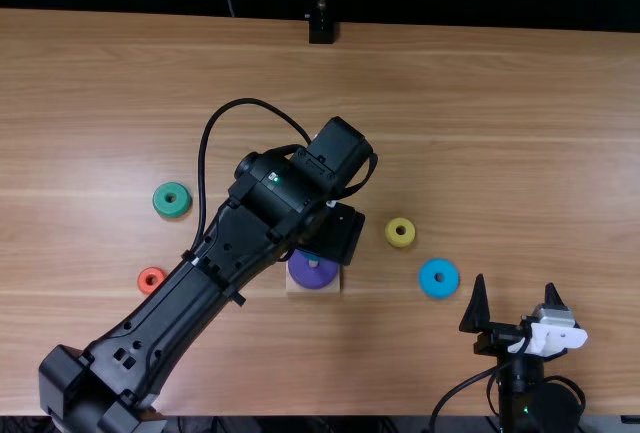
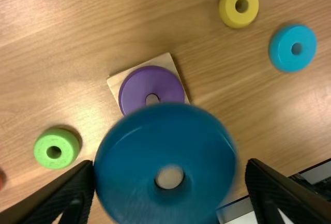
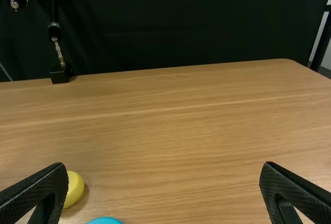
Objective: Build the Hanoi tower: stack the rings onto the peg from bottom to top in this color order: purple, dark blue, light blue, dark green, light green, yellow, orange.
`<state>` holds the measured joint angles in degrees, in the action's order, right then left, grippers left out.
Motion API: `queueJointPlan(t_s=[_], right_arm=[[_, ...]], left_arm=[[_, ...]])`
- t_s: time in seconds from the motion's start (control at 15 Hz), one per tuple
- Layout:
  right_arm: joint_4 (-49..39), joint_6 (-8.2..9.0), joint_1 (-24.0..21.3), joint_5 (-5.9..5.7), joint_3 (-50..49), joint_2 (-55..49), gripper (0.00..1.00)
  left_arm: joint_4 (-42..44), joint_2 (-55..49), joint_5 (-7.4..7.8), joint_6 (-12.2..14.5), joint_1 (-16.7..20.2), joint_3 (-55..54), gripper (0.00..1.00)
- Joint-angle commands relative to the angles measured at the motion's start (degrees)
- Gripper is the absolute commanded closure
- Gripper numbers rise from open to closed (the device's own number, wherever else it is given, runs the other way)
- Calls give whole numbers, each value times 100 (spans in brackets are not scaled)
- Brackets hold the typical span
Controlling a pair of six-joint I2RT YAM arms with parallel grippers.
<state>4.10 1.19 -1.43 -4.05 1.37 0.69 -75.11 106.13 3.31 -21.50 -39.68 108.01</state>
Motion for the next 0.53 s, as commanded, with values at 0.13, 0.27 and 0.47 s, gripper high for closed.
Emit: queueJointPlan(t_s=[0.13,0.27,0.47], right_arm=[[82,-3,-59,36,-58,-69,0],[82,-3,-59,36,-58,-69,0],[82,-3,-59,36,-58,-69,0]], left_arm=[[97,-13,502,-76,312,-8,0],[582,-154,492,-65,760,-34,0],[2122,-1402,407,9,1534,-614,0]])
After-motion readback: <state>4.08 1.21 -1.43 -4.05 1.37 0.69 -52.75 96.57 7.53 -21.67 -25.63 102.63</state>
